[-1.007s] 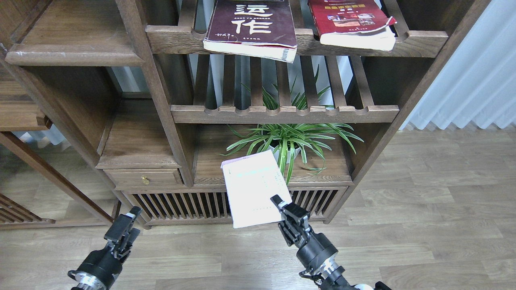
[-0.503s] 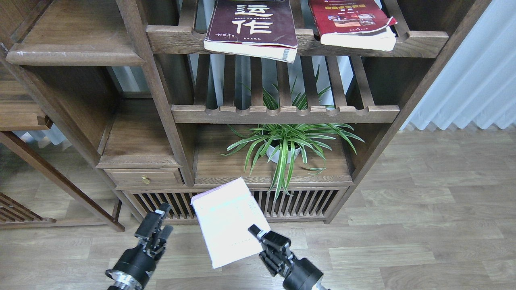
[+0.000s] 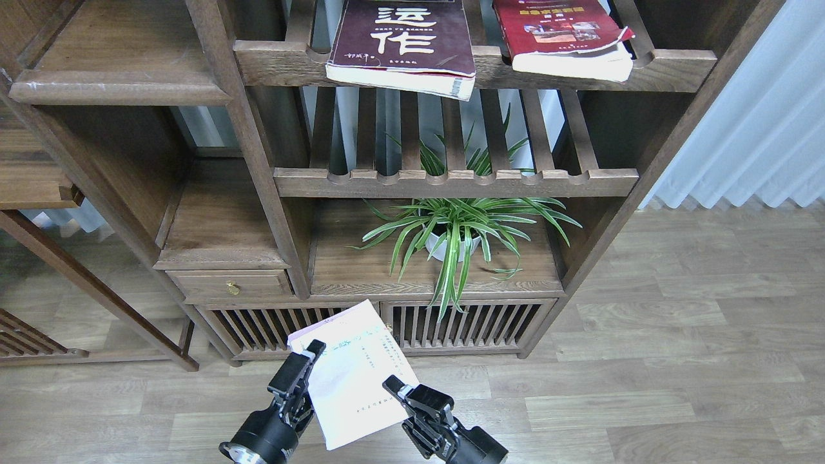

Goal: Organize books on shelf
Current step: 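Lower the white book and grasp it with both grippers, then carry the white book with the left gripper to the tall side shelf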

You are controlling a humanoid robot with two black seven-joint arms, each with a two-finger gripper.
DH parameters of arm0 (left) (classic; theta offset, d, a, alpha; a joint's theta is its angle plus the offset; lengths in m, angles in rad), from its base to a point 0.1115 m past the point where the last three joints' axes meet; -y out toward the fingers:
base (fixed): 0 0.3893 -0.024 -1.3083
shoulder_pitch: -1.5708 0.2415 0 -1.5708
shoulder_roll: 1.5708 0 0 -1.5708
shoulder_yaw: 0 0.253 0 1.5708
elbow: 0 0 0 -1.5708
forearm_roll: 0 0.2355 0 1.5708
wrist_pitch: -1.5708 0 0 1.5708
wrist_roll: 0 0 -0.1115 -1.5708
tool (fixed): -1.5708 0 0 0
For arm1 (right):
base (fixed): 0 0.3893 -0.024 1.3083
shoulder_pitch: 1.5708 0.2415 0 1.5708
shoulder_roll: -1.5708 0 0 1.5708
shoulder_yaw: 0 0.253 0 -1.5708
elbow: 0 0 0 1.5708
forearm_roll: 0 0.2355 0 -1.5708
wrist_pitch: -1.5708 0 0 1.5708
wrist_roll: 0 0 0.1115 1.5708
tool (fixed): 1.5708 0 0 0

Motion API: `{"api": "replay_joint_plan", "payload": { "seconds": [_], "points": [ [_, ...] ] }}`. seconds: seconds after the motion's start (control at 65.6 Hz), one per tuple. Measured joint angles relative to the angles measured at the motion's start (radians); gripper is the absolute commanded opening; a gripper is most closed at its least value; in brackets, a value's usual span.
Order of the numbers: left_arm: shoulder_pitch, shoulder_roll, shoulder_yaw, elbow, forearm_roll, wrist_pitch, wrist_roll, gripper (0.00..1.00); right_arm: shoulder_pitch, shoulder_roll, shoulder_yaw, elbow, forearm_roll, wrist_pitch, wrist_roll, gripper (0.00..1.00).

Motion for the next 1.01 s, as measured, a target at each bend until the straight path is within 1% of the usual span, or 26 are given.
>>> {"api": "replay_joint_plan", "payload": {
  "seconds": [0.168, 0.214, 0.259, 0.29, 0.305, 0.336, 0.686, 1.007],
  "points": [
    [-0.013, 0.001, 0.012, 0.0, 0.0, 0.0, -0.006, 0.32, -0.001, 0.0, 0.0, 0.001, 0.0, 0.0, 0.0, 0.06],
    [-0.014, 0.002, 0.017, 0.0, 0.0, 0.0, -0.007, 0.27, -0.001, 0.0, 0.0, 0.001, 0.0, 0.0, 0.0, 0.06],
    [-0.015, 0.002, 0.024, 0.0, 0.0, 0.0, -0.007, 0.19, -0.001, 0.0, 0.0, 0.001, 0.0, 0.0, 0.0, 0.06],
    [-0.015, 0.003, 0.029, 0.0, 0.0, 0.0, -0.007, 0.15, -0.001, 0.0, 0.0, 0.001, 0.0, 0.0, 0.0, 0.06],
    [-0.015, 0.003, 0.031, 0.0, 0.0, 0.0, -0.007, 0.12, -0.001, 0.0, 0.0, 0.001, 0.0, 0.0, 0.0, 0.06],
    [-0.016, 0.003, 0.037, 0.0, -0.001, 0.0, -0.007, 0.1, -0.001, 0.0, 0.0, 0.001, 0.0, 0.0, 0.001, 0.06],
    [-0.012, 0.013, 0.044, -0.013, -0.001, 0.0, -0.005, 0.08, -0.003, 0.0, 0.004, -0.001, -0.002, 0.0, 0.001, 0.06],
    [0.02, 0.062, 0.055, -0.044, 0.003, 0.0, 0.007, 0.07, -0.002, 0.001, 0.025, -0.016, 0.01, 0.0, 0.005, 0.06]
  ]
}}
